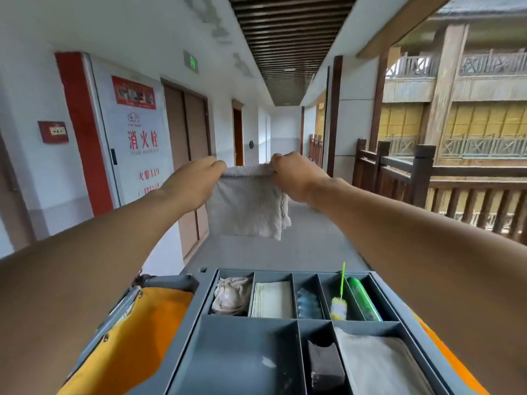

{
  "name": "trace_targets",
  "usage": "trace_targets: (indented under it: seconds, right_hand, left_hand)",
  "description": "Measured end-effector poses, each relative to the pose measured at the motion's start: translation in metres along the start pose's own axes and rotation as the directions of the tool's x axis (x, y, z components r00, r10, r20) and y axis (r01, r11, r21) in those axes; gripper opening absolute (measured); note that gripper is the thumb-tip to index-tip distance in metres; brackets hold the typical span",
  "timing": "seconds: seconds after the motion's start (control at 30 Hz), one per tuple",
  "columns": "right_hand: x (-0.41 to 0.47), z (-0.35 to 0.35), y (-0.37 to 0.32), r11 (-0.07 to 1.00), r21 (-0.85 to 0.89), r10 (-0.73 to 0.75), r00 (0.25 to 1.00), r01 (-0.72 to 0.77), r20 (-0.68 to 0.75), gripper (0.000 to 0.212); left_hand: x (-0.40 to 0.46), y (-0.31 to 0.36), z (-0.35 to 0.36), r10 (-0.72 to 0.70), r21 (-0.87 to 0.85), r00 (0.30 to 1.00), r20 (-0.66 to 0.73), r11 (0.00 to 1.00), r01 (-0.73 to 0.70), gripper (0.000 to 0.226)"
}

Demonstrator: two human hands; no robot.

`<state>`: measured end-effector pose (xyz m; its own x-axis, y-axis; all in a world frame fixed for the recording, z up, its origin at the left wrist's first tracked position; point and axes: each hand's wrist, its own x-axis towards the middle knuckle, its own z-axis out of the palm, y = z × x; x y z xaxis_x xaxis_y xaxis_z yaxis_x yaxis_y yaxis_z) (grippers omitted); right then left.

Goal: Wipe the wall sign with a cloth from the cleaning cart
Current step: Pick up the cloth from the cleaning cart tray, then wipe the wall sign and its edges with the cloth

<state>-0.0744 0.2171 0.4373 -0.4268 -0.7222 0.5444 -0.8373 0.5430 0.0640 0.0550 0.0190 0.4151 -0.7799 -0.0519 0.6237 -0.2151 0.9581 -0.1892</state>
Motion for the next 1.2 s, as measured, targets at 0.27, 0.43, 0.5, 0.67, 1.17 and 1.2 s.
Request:
trace_targets:
  seconds: [0.27, 0.43, 0.5, 0.67, 1.17, 1.2]
  right_hand:
    - [0.023, -0.073, -0.013, 0.998, -0.052, -0.047, 0.994, 0.042, -0.099, 0.034]
    - [0.030, -0.097, -0.029, 0.997, -0.042, -0.071, 0.990, 0.066, -0.123, 0.037]
    - [0.035, -0.106, -0.042, 0.997, -0.017, -0.082, 0.986, 0.081, -0.142, 0.036]
    - [0.044, -0.122, -0.084, 0.987, -0.026, -0.160, 0.963, 0.158, -0.216, 0.031]
    - [0.046, -0.152, -0.263, 0.855, 0.101, -0.454, 0.828, 0.509, -0.329, 0.023]
    - [0.044, -0.154, -0.273, 0.834, 0.114, -0.477, 0.810, 0.539, -0.342, 0.023]
  left_hand:
    - [0.025, -0.013, -0.074, -0.004, 0.124, 0.996, -0.089, 0.992, 0.015, 0.036]
    - [0.018, -0.023, -0.110, 0.000, 0.173, 0.996, -0.094, 0.985, 0.016, 0.042]
    - [0.010, -0.032, -0.127, -0.004, 0.219, 0.997, -0.078, 0.976, 0.021, 0.044]
    - [-0.014, -0.061, -0.171, -0.040, 0.321, 0.996, -0.075, 0.945, 0.063, 0.046]
    - [-0.174, -0.106, -0.325, -0.324, 0.641, 0.946, 0.018, 0.730, 0.238, 0.036]
    - [-0.185, -0.105, -0.336, -0.341, 0.654, 0.940, 0.014, 0.714, 0.249, 0.037]
